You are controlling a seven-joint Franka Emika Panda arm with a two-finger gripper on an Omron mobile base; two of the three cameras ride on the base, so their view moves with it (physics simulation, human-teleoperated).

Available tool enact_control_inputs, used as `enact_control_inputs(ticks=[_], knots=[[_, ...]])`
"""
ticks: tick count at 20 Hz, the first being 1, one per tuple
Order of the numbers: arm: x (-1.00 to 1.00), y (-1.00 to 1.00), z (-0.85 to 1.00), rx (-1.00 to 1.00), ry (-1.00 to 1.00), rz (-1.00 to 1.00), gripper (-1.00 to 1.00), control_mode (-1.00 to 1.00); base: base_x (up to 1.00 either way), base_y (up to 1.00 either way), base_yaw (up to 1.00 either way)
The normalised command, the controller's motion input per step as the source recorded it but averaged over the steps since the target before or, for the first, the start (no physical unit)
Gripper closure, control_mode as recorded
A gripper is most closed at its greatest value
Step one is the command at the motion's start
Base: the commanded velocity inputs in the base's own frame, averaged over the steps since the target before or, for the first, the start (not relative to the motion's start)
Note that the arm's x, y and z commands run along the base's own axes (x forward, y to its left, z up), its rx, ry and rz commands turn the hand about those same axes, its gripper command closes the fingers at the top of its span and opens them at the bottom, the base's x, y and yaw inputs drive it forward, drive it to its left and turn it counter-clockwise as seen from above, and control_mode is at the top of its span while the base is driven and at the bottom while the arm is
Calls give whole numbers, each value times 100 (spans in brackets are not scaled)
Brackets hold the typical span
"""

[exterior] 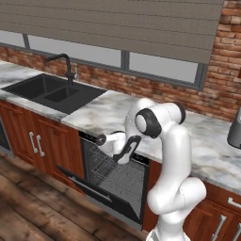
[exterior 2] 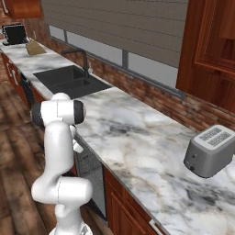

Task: Open the dishwasher door and pull out the top rack.

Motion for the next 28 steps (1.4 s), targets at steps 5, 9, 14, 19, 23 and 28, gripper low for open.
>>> enact_control_inputs(ticks=[5,9,14,19,23,28], knots=[[-18,14,-77,-6,-1,-10,-100,-100,0,0,0],[-11,8,-70,0,0,-11,-100,-100,0,0,0],[0,0,-34,0,-3,-13,-100,-100,0,0,0],[2,0,-42,-6,-14,-8,-100,-100,0,0,0],[0,0,-65,-14,-18,-3,-100,-100,0,0,0],[0,0,-68,-13,-18,-1,-100,-100,0,0,0]])
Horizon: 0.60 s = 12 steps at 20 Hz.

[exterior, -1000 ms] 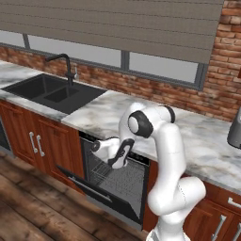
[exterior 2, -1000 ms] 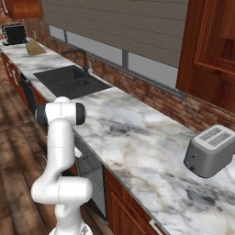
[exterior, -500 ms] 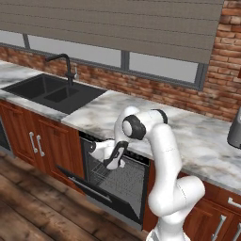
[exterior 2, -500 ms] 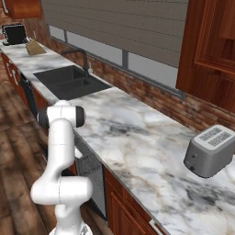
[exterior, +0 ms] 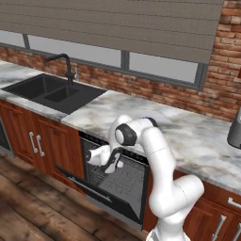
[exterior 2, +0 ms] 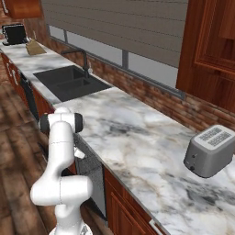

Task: Open the dishwasher door and pull out the top rack.

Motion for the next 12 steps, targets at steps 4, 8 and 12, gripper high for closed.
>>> enact_control_inputs(ticks=[4,8,12], knots=[[0,0,-52,-3,-17,0,-100,-100,0,0,0],[16,0,-22,3,-7,-8,-100,-100,0,0,0],[16,-2,-15,7,-4,-13,-100,-100,0,0,0]])
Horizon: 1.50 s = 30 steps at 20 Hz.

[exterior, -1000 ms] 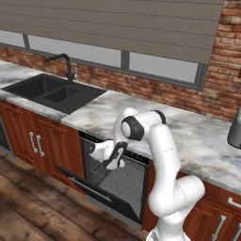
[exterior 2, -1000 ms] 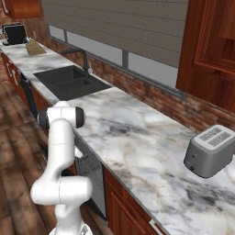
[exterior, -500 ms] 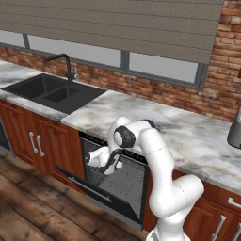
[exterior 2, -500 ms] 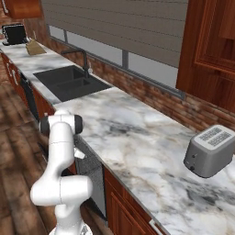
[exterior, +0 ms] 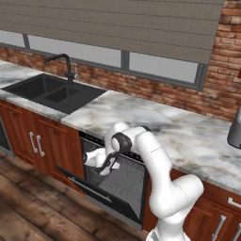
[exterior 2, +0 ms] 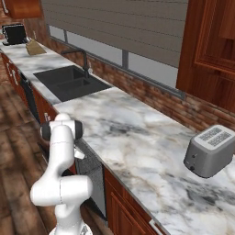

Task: Open the dishwasher door and pull out the top rack.

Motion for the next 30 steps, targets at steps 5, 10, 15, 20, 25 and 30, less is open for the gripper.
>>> enact_control_inputs(ticks=[5,10,15,20,25,30], knots=[[2,-17,-13,12,-6,-13,-100,-100,0,0,0],[-4,-5,-9,6,-18,-5,-100,-100,0,0,0],[-31,0,0,0,-36,0,-100,-100,0,0,0],[-16,0,-13,-2,-32,0,-100,-100,0,0,0],[0,-7,-62,0,-11,0,-100,-100,0,0,0],[0,-18,-77,0,-9,0,-100,-100,0,0,0]])
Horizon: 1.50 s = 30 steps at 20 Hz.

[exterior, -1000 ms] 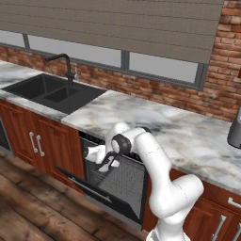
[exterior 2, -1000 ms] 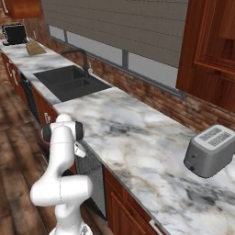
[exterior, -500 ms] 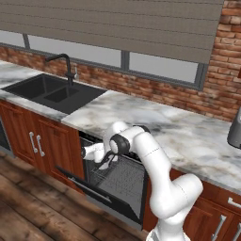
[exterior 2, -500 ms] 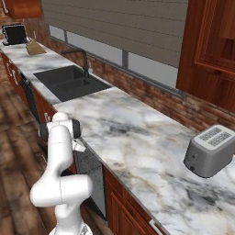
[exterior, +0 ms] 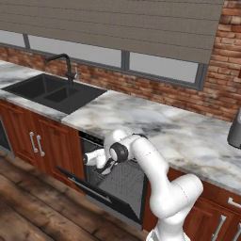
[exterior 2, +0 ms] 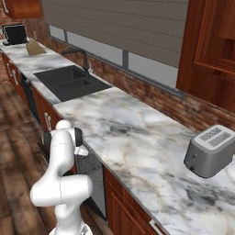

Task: Open the dishwasher door and pull out the top rack.

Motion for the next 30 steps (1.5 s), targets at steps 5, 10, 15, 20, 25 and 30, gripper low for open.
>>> enact_control_inputs(ticks=[5,10,15,20,25,30], knots=[[0,-25,-60,1,-11,0,-100,-100,0,0,0],[0,-27,-37,5,-12,-1,-100,-100,0,0,0],[-6,-35,-29,4,-19,-2,-100,-100,0,0,0],[-5,-51,-28,3,-20,-3,-100,-100,0,0,0],[-12,-60,-5,4,-22,-6,-100,-100,0,0,0],[-27,-59,0,6,-25,-6,-100,-100,0,0,0]])
